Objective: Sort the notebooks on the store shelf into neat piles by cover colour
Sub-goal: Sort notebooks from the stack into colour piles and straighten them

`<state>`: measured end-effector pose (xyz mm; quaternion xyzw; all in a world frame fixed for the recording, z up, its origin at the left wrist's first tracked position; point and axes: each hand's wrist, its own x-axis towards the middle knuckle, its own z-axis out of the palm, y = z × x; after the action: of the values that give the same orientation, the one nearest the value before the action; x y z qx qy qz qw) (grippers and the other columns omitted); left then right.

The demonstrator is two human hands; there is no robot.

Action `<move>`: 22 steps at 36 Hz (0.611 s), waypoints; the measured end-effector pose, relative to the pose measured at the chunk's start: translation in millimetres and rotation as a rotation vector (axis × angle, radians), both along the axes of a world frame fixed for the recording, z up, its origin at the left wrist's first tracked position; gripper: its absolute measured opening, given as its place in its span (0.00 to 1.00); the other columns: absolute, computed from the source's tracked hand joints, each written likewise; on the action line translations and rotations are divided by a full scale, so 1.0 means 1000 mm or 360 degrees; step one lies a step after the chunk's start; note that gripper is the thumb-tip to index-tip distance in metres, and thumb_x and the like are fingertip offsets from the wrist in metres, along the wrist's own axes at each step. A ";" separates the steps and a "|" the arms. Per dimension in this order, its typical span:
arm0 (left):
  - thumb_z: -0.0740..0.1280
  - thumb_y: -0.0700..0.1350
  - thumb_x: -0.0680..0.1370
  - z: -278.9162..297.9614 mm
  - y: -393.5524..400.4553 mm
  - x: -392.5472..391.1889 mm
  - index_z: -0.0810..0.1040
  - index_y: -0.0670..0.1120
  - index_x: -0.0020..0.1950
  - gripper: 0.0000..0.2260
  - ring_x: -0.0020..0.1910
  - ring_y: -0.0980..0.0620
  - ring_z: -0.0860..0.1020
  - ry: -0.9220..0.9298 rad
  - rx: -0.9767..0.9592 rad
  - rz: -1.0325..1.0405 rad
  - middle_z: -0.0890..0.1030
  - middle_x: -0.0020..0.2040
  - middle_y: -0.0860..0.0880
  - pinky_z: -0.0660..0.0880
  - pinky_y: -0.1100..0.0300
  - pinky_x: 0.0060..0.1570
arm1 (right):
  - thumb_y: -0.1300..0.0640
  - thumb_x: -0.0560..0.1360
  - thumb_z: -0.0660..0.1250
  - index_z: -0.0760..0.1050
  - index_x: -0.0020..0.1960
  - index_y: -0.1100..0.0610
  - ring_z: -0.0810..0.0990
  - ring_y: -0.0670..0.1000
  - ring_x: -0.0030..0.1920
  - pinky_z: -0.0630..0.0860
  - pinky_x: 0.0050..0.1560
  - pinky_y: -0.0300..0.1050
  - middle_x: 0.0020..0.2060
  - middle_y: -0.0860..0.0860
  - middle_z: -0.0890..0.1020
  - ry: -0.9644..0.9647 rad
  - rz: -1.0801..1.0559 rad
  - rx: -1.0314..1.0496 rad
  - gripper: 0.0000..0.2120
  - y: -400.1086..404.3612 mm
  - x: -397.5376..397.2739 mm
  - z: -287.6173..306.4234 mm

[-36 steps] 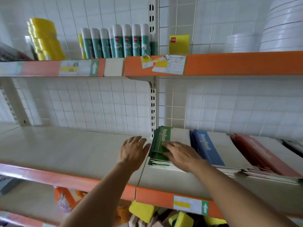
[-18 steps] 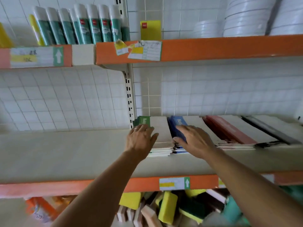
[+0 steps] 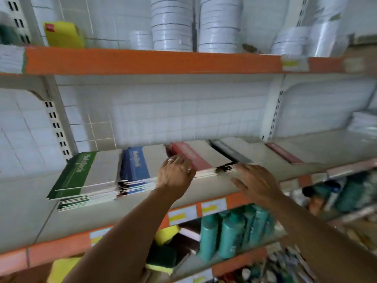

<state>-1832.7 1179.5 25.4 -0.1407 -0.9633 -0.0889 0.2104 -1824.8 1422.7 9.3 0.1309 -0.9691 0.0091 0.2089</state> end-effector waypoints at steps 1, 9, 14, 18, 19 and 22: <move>0.49 0.58 0.80 -0.002 0.019 -0.002 0.75 0.50 0.64 0.23 0.67 0.48 0.69 -0.0014 -0.0022 0.0003 0.74 0.66 0.51 0.63 0.56 0.64 | 0.43 0.74 0.56 0.78 0.57 0.57 0.83 0.56 0.46 0.78 0.46 0.48 0.48 0.54 0.84 -0.0033 -0.0021 0.0000 0.23 0.019 0.001 0.001; 0.52 0.56 0.82 -0.009 0.152 -0.011 0.70 0.52 0.70 0.19 0.72 0.51 0.63 -0.0068 -0.0102 -0.0104 0.68 0.72 0.52 0.58 0.57 0.68 | 0.44 0.80 0.56 0.66 0.72 0.52 0.73 0.52 0.65 0.67 0.64 0.44 0.67 0.49 0.74 -0.0102 -0.0184 0.0028 0.23 0.154 0.001 0.001; 0.52 0.56 0.82 -0.010 0.211 -0.024 0.70 0.52 0.70 0.19 0.72 0.50 0.64 -0.0118 -0.0126 -0.0164 0.67 0.73 0.52 0.58 0.57 0.68 | 0.45 0.79 0.59 0.67 0.72 0.54 0.74 0.53 0.65 0.68 0.63 0.45 0.66 0.51 0.75 -0.0126 -0.0227 -0.0025 0.23 0.204 -0.012 -0.006; 0.51 0.56 0.83 -0.011 0.246 -0.042 0.69 0.52 0.71 0.20 0.73 0.51 0.61 -0.0131 -0.0182 -0.0240 0.65 0.74 0.52 0.57 0.57 0.70 | 0.45 0.80 0.57 0.62 0.74 0.50 0.70 0.51 0.68 0.65 0.65 0.43 0.69 0.48 0.72 -0.0187 -0.0295 0.0071 0.24 0.233 -0.030 -0.011; 0.52 0.56 0.83 -0.011 0.254 -0.048 0.69 0.52 0.71 0.19 0.74 0.50 0.60 -0.0129 -0.0189 -0.0263 0.65 0.74 0.52 0.56 0.57 0.70 | 0.45 0.80 0.57 0.62 0.74 0.49 0.70 0.50 0.67 0.66 0.65 0.43 0.68 0.48 0.72 -0.0192 -0.0302 0.0075 0.24 0.239 -0.035 -0.011; 0.52 0.55 0.83 -0.014 0.273 -0.068 0.68 0.51 0.71 0.19 0.74 0.50 0.60 -0.0116 -0.0208 -0.0306 0.64 0.74 0.51 0.55 0.57 0.71 | 0.47 0.80 0.57 0.61 0.74 0.49 0.71 0.50 0.67 0.66 0.65 0.43 0.67 0.48 0.73 -0.0223 -0.0361 0.0083 0.23 0.254 -0.047 -0.013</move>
<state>-1900.5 1452.5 11.0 -0.2426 -0.9561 -0.0508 0.1562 -1872.0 1676.8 -3.3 0.0251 -0.9898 -0.0307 0.1368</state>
